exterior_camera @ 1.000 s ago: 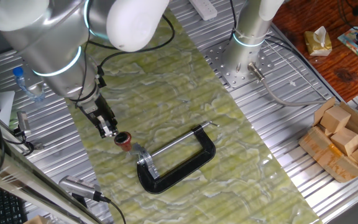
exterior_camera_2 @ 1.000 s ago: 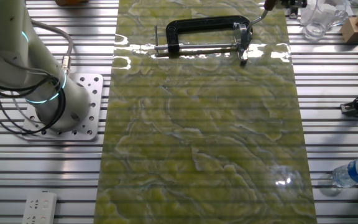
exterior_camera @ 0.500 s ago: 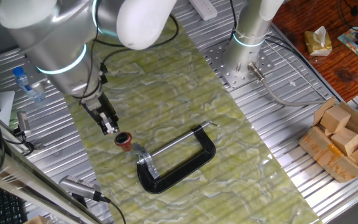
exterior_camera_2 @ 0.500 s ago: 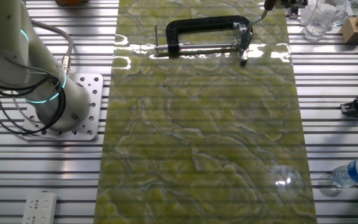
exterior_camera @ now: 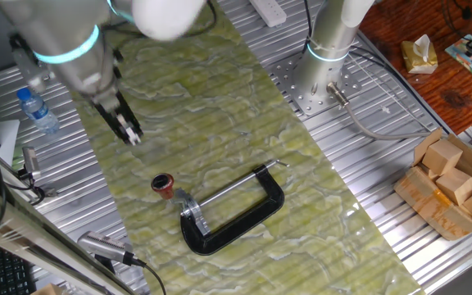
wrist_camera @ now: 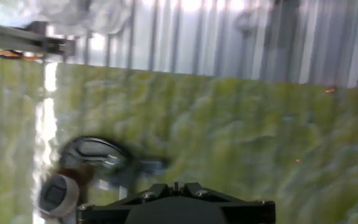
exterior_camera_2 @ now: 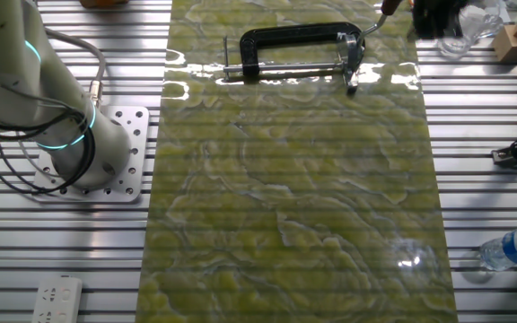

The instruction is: Pull up the lever

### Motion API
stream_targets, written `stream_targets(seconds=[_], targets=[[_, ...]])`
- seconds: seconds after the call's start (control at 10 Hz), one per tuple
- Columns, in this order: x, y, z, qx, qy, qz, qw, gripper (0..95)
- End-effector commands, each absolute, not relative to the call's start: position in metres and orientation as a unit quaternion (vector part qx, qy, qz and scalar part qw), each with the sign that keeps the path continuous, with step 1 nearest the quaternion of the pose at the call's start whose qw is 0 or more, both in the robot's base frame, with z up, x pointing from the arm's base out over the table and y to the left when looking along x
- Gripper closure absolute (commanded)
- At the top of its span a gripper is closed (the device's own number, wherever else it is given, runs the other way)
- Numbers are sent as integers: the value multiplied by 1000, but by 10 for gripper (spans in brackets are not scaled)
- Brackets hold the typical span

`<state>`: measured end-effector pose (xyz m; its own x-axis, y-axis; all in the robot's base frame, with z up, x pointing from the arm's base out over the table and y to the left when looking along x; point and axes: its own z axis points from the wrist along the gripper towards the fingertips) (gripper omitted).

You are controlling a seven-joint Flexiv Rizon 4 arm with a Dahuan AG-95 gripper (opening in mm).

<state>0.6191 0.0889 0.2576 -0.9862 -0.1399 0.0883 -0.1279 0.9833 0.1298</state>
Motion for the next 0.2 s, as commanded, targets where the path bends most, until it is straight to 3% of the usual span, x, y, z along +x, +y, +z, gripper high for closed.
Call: stream_targets(seconds=[0.1,0.2], targets=[[619,88,257,60,-995,-59,45,950],[618,88,257,60,-995,-60,47,950]])
